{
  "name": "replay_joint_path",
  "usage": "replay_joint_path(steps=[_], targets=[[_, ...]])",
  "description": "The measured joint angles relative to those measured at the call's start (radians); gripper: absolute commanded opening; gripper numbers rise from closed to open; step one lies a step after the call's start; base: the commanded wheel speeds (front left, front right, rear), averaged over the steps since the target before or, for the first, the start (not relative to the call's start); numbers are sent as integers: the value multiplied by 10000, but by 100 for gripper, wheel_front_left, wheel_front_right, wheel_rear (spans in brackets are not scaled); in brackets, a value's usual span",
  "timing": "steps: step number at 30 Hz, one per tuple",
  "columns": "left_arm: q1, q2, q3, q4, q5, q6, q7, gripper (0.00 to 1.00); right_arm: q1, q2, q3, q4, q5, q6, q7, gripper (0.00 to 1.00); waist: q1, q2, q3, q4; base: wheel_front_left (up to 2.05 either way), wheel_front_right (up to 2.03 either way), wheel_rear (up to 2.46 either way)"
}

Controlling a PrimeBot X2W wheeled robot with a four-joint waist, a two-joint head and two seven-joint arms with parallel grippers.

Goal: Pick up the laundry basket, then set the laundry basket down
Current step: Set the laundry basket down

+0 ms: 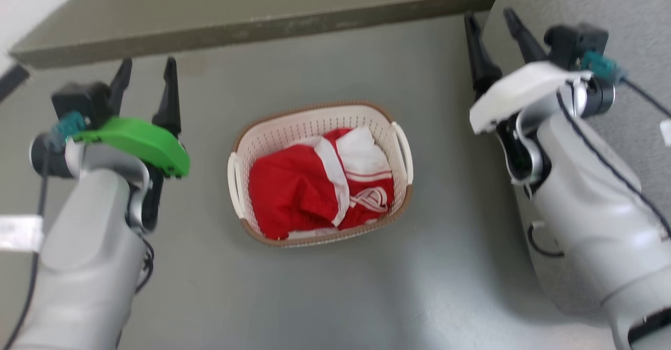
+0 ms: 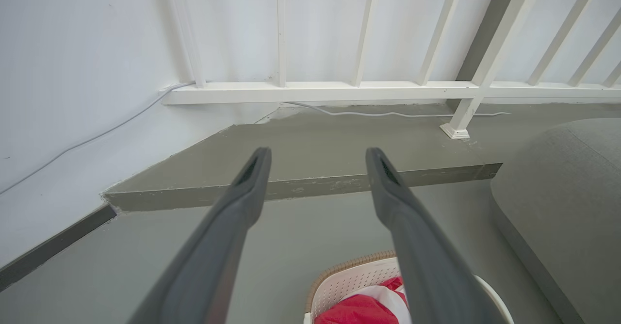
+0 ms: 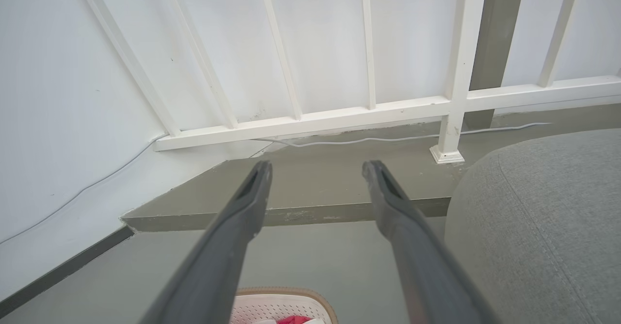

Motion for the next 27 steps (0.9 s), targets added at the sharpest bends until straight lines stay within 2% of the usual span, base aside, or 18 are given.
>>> replay_joint_path(steps=[3, 12, 27], targets=[[696, -38, 176, -686, 378, 190, 0, 100, 806, -12, -244, -571, -445, -159, 0, 100, 0, 0, -425, -40, 0, 0, 0], [2175, -115, 437, -1933, 997, 658, 0, 100, 2408, -27, -686, -1509, -1191, -280, 0, 100, 0, 0, -1204, -84, 0, 0, 0], [4546, -378, 667, -3542, 1668, 963, 0, 100, 4757, -17, -1360, -2794, -1994, -408, 0, 100, 0, 0, -2160, -25, 0, 0, 0]])
